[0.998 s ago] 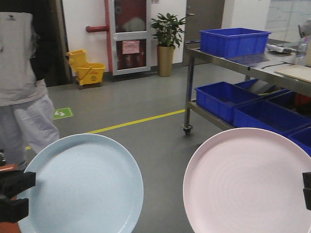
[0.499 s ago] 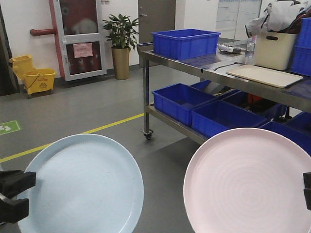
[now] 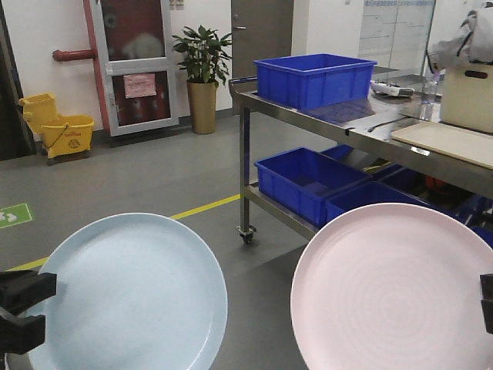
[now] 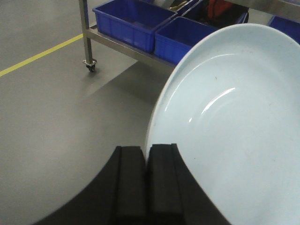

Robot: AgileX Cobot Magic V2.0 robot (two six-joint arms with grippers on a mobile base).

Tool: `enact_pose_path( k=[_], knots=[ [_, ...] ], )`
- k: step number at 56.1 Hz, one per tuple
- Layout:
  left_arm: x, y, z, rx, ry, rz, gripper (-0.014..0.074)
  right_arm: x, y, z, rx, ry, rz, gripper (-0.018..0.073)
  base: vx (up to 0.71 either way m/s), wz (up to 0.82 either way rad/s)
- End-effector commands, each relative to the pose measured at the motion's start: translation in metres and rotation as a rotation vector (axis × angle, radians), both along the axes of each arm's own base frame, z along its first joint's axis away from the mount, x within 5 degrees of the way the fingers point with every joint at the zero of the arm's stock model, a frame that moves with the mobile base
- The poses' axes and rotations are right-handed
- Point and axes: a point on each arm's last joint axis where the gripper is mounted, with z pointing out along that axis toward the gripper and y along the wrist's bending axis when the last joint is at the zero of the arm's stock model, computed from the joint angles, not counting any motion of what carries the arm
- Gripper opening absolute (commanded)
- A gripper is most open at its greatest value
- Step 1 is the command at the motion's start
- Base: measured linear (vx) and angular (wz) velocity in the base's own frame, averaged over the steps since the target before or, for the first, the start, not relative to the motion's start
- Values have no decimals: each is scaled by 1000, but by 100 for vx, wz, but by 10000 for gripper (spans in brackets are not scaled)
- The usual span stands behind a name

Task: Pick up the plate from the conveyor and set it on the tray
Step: 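Hold both plates raised while the base drives to the steel table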

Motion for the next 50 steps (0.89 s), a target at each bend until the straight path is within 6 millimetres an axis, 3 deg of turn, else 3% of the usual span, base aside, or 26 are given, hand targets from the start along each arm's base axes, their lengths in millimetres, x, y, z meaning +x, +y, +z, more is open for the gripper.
enact_pose_path(
  k=[1, 27, 50],
  knots=[
    [0, 0, 19, -49, -112, 19, 1, 0, -1, 15, 15, -113, 5, -9, 48, 18],
    [0, 0, 19, -48, -111, 19, 3, 0, -1, 15, 15, -113, 5, -9, 52, 12],
    [0, 0, 19, -49, -112, 19, 3, 0, -1, 15, 15, -113, 5, -9, 55, -12]
  ],
)
